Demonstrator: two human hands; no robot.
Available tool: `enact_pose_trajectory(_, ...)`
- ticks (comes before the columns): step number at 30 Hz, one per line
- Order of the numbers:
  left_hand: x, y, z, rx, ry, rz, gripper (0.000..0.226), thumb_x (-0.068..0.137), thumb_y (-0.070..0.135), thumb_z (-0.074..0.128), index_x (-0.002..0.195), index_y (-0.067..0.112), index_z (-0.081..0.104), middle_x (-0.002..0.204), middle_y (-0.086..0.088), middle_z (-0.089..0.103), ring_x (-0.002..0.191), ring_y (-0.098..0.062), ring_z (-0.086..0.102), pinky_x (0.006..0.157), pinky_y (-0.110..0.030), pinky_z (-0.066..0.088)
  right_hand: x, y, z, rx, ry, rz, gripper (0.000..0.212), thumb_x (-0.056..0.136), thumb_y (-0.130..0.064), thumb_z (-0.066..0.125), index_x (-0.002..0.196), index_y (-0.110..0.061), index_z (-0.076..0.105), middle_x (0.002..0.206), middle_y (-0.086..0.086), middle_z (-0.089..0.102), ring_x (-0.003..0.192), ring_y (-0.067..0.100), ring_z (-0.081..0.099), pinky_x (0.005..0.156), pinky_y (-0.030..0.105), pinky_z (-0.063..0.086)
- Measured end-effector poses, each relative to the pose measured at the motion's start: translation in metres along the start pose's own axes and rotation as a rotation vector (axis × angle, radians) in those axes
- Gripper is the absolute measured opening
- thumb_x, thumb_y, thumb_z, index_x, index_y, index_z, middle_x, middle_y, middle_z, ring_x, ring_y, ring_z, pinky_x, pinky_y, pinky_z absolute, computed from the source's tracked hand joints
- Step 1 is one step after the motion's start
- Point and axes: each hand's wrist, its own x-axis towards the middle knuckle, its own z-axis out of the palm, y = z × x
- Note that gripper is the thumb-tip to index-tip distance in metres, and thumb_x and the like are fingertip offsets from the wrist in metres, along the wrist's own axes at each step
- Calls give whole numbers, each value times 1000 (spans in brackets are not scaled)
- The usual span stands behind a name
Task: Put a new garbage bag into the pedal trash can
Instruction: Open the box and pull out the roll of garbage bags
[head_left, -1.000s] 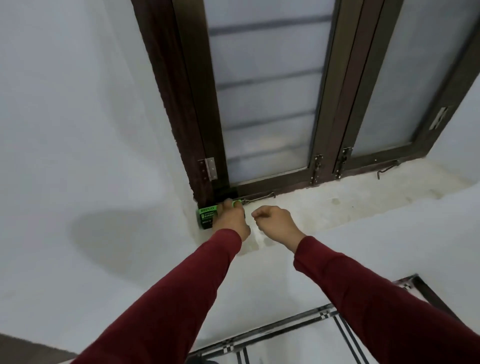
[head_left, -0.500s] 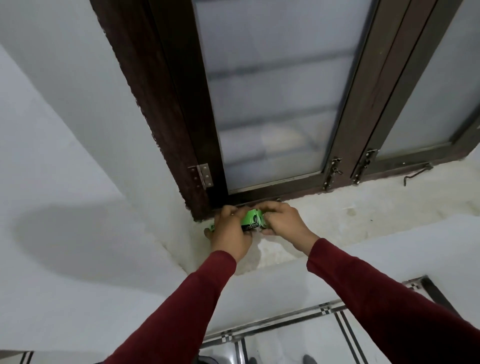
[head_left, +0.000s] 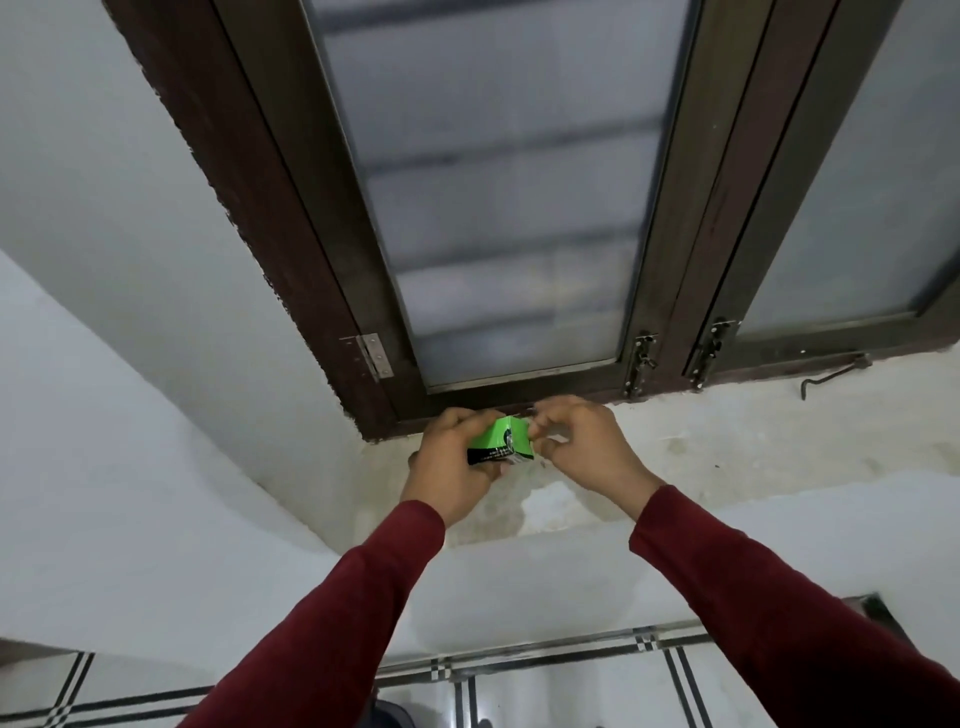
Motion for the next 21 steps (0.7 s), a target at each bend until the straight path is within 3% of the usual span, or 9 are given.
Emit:
enact_pose_trajectory(3,-1,5,-1,22,16,-4,68,73,31,88,135,42,62,121,17,51,118,-15,54,101,-52,50,-1,-1,-3,44,-22,-21,6,78,-16,83,84,-16,82,116,-5,69,106,4,63,83,-3,34)
enact_pose_trajectory(6,-3,7,0,38,8,9,70,72,29,90,136,39,62,121,17,53,117,-15,55,101,-51,51,-5,-4,-8,156,-65,75,18,72,-32,89,76,-16,81,96,-15,71,95,-10,61,78,6,39)
enact_pose_trajectory(13,-3,10,3,53,10,11,71,72,28,91,136,35,64,121,20,54,117,-14,57,103,-50,51,-3,-4,-9,162,-51,89,26,65,-35,88,65,-11,76,86,-4,77,86,-3,68,78,21,54)
enact_pose_trajectory(19,-3,20,-3,180,21,4,69,76,34,88,138,42,61,123,19,54,122,-16,49,102,-53,43,-2,-9,-3,-31,212,-18,11,74,-31,71,72,-22,65,91,-7,64,83,14,63,73,30,53)
enact_pose_trajectory(21,-3,25,-6,188,23,3,68,76,37,88,138,45,61,124,20,54,123,-15,48,103,-52,41,-3,-7,-3,-69,331,-67,18,80,-27,73,76,-24,55,87,-7,59,77,14,60,67,32,51)
